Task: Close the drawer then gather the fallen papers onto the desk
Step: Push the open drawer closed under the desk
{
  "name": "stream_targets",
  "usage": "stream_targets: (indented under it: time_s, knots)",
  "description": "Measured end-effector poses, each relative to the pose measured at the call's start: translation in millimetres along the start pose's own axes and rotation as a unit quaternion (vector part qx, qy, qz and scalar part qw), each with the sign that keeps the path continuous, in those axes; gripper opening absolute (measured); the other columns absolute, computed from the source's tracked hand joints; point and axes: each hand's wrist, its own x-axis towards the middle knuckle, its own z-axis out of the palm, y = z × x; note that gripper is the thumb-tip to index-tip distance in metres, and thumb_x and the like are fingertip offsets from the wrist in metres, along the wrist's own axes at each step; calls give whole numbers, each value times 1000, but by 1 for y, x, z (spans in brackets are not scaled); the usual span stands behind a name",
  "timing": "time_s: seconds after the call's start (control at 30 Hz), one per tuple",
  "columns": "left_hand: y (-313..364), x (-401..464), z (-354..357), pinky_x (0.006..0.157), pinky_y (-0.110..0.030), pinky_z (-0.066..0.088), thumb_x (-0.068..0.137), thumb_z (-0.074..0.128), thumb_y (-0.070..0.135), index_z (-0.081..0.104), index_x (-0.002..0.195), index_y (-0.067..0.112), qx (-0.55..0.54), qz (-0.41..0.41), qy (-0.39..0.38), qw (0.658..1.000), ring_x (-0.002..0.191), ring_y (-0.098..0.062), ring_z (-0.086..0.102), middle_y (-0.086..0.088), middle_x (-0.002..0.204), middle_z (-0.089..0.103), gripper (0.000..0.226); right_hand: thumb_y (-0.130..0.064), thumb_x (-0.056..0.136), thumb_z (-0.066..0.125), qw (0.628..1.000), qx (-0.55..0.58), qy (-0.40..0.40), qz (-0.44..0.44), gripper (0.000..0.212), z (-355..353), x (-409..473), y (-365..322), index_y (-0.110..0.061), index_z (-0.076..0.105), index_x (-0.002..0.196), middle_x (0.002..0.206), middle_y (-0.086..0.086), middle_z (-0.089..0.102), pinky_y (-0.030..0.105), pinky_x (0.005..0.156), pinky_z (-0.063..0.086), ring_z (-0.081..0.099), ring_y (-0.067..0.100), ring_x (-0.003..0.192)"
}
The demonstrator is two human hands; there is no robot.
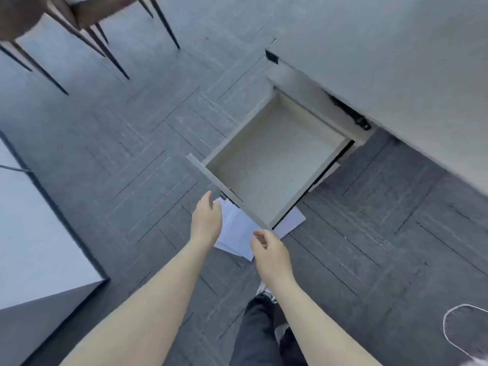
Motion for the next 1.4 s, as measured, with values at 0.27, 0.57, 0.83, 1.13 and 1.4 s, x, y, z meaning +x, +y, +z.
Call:
stream_targets:
  time_s: [0.27,0.57,0.83,1.13,1.4]
  knots:
    - [-27,65,37,83,-35,44,88,37,14,64,111,17,-103,-89,-25,990,105,-32,61,-15,120,66,36,-17,96,49,903,380,-8,197,40,33,49,11,-21,43,135,133,3,56,37,78,56,65,25,106]
    - [23,101,73,88,-47,57,87,53,23,66,96,33,-164,-81,5,983,93,-20,71,4,85,73,19,-17,97,46,908,385,35,160,36,-17,93,-8,-15,48,134,126,0,60,34,74,56,68,22,101]
    - [104,135,131,90,-42,55,79,62,19,71,97,28,-144,-69,63,985,93,-24,70,-1,90,77,21,-16,96,48,914,385,39,121,37,-93,147,-31,-17,51,133,122,-1,64,32,73,56,68,18,97]
    - [177,177,189,86,-42,57,72,66,17,72,102,18,-152,-44,94,983,89,-27,72,-8,90,77,31,-17,96,49,923,376,38,76,31,-168,205,-53,-22,53,127,129,1,61,33,76,54,66,22,98]
    - [217,195,214,83,-41,58,76,67,7,73,100,12,-164,-11,98,982,70,-22,65,-9,77,72,25,-10,96,47,917,389,65,55,29,-202,235,-67,-20,55,122,126,0,63,28,74,52,60,18,98]
